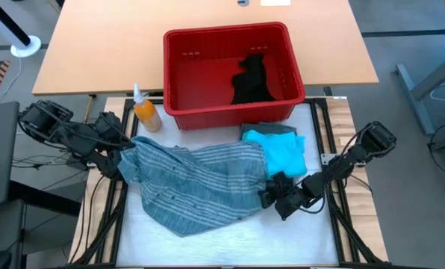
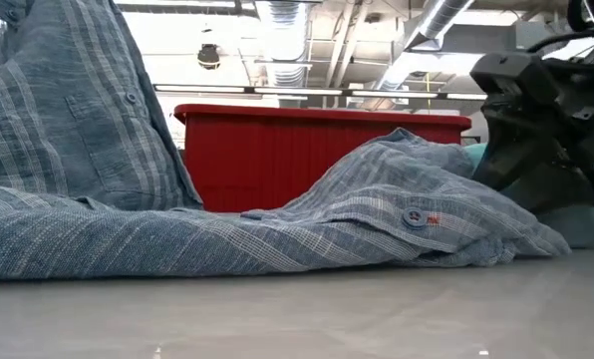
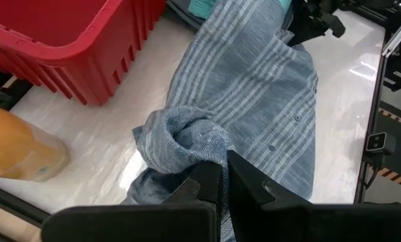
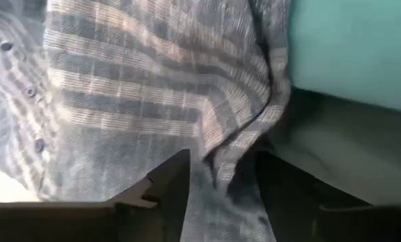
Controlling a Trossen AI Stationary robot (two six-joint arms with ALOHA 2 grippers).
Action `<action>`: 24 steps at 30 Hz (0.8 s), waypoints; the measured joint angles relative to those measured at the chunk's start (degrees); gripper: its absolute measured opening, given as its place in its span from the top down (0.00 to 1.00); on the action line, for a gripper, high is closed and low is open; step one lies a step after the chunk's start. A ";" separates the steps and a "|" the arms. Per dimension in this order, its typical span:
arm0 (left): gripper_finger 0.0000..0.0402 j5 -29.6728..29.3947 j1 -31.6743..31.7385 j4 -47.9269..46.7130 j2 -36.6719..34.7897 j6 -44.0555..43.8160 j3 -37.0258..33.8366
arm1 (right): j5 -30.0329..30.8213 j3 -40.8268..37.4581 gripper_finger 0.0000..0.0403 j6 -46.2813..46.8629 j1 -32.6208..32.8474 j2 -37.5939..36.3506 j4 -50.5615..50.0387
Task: Fold Laundry from Bin
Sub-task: Fold the blue patterned polo shirt
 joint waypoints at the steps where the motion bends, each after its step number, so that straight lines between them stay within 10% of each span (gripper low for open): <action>1: 1.00 0.01 0.00 0.00 0.00 -0.04 0.00 | 0.38 0.00 0.56 -0.37 -0.25 0.00 0.05; 11: 1.00 0.01 0.00 0.00 0.00 -0.24 0.00 | 1.26 -0.01 0.95 -1.49 -1.08 0.02 0.99; 24: 1.00 0.01 0.00 0.00 -0.04 2.93 0.00 | -4.79 2.81 0.96 -8.70 -0.57 -9.13 1.64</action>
